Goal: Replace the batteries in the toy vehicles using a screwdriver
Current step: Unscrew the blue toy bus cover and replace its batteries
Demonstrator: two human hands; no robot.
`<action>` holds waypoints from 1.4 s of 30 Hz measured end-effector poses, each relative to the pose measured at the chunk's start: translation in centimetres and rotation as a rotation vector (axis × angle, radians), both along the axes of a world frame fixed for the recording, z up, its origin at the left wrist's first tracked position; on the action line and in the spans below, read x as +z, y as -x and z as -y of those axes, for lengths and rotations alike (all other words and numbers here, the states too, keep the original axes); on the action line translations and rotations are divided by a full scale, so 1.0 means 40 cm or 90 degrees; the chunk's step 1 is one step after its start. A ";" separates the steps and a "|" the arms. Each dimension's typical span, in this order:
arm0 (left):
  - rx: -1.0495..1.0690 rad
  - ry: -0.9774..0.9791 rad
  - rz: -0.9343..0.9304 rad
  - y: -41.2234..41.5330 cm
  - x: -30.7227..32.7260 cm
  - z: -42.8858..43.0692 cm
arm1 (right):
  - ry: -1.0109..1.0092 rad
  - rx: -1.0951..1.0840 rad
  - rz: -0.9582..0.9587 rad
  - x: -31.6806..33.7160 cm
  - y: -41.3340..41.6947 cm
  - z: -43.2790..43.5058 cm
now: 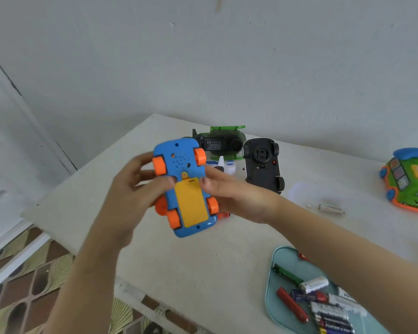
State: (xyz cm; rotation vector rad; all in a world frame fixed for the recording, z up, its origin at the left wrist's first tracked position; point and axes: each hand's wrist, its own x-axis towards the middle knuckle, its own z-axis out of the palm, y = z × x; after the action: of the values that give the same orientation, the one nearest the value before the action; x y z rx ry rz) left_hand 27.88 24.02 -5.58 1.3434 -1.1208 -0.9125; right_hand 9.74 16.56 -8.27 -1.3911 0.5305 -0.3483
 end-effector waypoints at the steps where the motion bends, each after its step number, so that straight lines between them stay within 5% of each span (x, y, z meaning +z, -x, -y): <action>1: 0.011 -0.008 -0.014 0.008 -0.016 -0.001 | -0.003 0.008 -0.003 -0.004 0.001 -0.004; 6: -0.029 -0.033 -0.129 0.025 -0.085 -0.017 | 0.037 0.009 -0.063 -0.004 0.031 0.015; 13: -0.244 0.017 0.214 -0.025 -0.099 -0.050 | 0.196 0.152 -0.307 0.058 0.049 0.051; 18: -0.202 0.058 0.225 -0.009 -0.119 -0.076 | 0.220 0.218 -0.364 0.072 0.019 0.064; 23: -0.121 0.018 0.088 -0.056 -0.150 -0.099 | 0.157 -0.114 -0.210 0.011 -0.002 0.070; 26: -0.076 -0.004 0.017 -0.086 -0.174 -0.112 | 0.325 -0.190 -0.251 -0.037 0.014 0.051; 31: -0.035 -0.019 -0.014 -0.116 -0.205 -0.119 | 0.737 0.038 -0.526 -0.089 0.002 0.016; 35: -0.039 -0.007 0.003 -0.110 -0.208 -0.113 | 0.852 0.045 -0.522 -0.093 -0.007 0.006; 42: -0.047 0.013 -0.016 -0.095 -0.218 -0.094 | 0.725 -0.244 -0.321 -0.015 0.036 0.024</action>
State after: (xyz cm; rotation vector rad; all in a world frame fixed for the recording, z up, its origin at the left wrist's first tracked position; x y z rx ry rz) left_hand 31.69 27.77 -14.29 1.2775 -1.1631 -0.9668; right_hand 8.29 15.60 -8.88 -2.5128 1.1138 -0.6688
